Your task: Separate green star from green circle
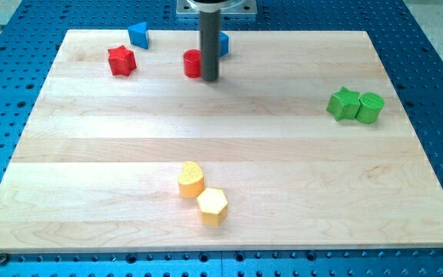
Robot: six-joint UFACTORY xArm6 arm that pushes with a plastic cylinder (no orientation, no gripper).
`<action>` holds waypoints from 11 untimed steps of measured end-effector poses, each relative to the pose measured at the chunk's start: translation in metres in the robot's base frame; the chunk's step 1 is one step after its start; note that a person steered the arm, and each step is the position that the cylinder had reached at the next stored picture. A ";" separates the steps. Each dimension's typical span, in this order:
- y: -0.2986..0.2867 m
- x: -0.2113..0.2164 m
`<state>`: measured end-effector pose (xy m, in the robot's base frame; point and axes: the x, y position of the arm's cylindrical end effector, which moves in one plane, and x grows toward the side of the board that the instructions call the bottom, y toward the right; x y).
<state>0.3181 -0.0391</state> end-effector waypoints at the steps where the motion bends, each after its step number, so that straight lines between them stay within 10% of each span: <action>1: -0.009 0.009; 3: 0.063 0.037; 6: 0.324 0.071; 7: 0.310 0.107; 11: 0.097 0.031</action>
